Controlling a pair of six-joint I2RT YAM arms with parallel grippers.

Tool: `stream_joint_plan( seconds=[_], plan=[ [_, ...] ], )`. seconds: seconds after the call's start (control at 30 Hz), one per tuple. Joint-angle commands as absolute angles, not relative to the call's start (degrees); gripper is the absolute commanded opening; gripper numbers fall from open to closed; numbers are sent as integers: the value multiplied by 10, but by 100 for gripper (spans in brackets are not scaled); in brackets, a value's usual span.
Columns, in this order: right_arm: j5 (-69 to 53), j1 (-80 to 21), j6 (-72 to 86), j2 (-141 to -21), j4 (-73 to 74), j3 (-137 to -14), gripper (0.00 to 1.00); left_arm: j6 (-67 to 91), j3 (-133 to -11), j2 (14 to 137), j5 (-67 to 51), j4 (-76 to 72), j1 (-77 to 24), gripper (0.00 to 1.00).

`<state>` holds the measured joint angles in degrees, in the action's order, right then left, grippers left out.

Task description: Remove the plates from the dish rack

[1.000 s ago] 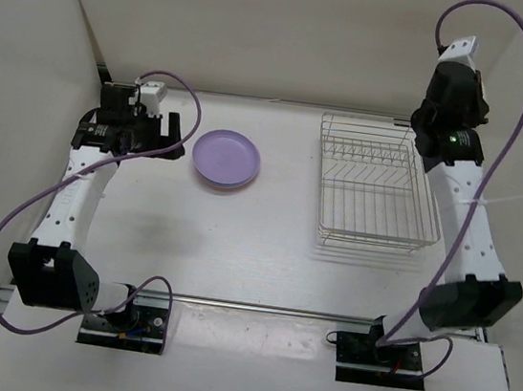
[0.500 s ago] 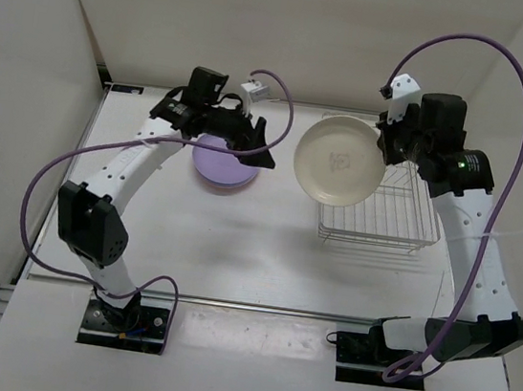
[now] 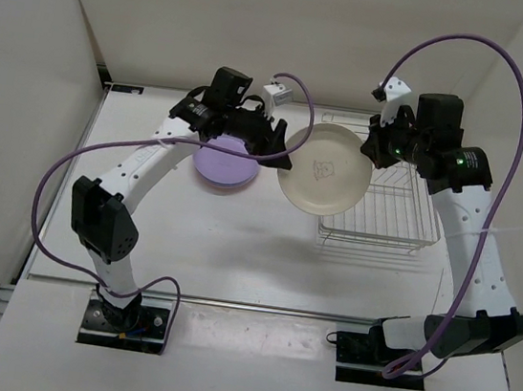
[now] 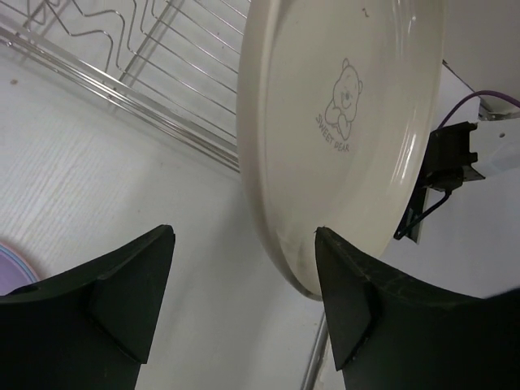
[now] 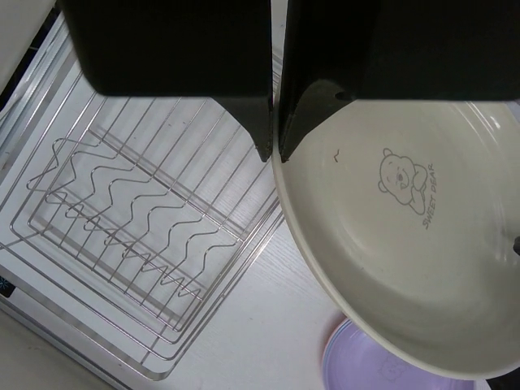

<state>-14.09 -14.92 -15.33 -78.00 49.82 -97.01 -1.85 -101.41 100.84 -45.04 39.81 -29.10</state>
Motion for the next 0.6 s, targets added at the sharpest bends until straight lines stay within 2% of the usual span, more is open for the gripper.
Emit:
stream_joint_plan(
  seconds=[0.0,0.07,0.13,0.23,0.27,0.33,0.4,0.57],
  plan=[
    [-162,-149,-142,-778,483,-987,0,-20,-1042,1000,-433,390,-301,80],
    [-162,-149,-142,-778,483,-987,0,-14,-1048,1000,-433,390,-301,71],
    [-162,-149,-142,-778,483,-987,0,-14,-1053,1005,-433,390,-301,67],
    [-155,-149,-142,-778,483,-982,0,-3,-1053,1011,-428,390,-301,49],
    [-149,-149,-142,-778,483,-982,0,-3,-1053,1011,-422,390,-301,36],
    [-144,-149,-137,-778,483,-982,0,3,-1053,1011,-415,384,-301,27],
    [-144,-149,-137,-778,483,-982,0,8,-1053,1011,-408,384,-301,24],
    [-167,-149,-131,-778,483,-987,0,20,-1053,1016,-396,374,-301,23]
  ],
)
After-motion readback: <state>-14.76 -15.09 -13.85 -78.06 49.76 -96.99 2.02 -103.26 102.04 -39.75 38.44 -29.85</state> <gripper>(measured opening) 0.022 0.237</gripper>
